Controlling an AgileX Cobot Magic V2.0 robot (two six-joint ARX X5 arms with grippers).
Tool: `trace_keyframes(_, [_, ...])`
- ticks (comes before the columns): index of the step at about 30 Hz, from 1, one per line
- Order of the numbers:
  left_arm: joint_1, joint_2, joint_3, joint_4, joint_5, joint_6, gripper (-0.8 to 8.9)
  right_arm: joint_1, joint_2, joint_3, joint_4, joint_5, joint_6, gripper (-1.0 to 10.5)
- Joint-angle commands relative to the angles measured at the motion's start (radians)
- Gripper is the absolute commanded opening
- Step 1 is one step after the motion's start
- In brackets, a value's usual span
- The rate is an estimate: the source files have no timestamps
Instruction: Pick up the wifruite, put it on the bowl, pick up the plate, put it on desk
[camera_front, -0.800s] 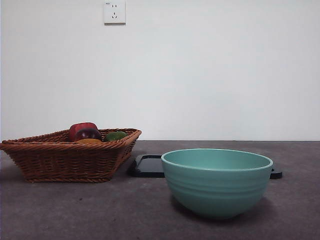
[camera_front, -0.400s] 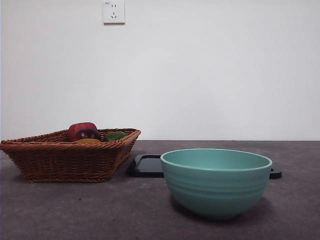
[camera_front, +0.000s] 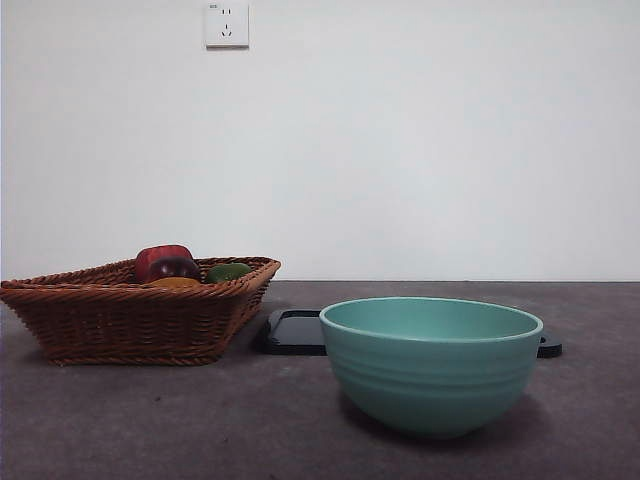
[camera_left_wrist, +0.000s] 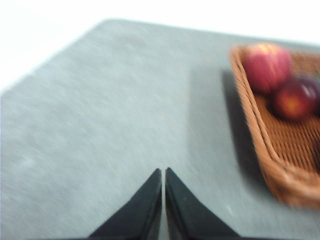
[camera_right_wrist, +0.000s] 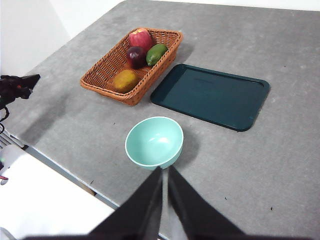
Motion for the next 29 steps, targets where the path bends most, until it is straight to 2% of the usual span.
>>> trace_keyframes(1, [-0.02,-0.034,-0.019,-0.01,-0.012,-0.013,0.11,0.006,0.002,0.015,-0.035,0.0,-0.009,0.1])
trace_keyframes(7, [-0.056,-0.051,-0.019,-0.008,-0.005,-0.01,0.11,0.006,0.002,0.015,-0.035,0.0,-0.009,0.1])
trace_keyframes(12, [-0.079,-0.051,-0.02,-0.012,0.07,0.043,0.1,0.006,0.001,0.015,-0.035,0.0,-0.009,0.1])
trace_keyframes(20, [-0.108,-0.051,-0.02,-0.012,0.071,0.071,0.1,0.006,0.002,0.015,-0.035,0.0,-0.009,0.1])
trace_keyframes(29, [-0.108,-0.051,-0.02,-0.008,0.067,0.062,0.1,0.006,0.002,0.015,-0.035,0.0,-0.009,0.1])
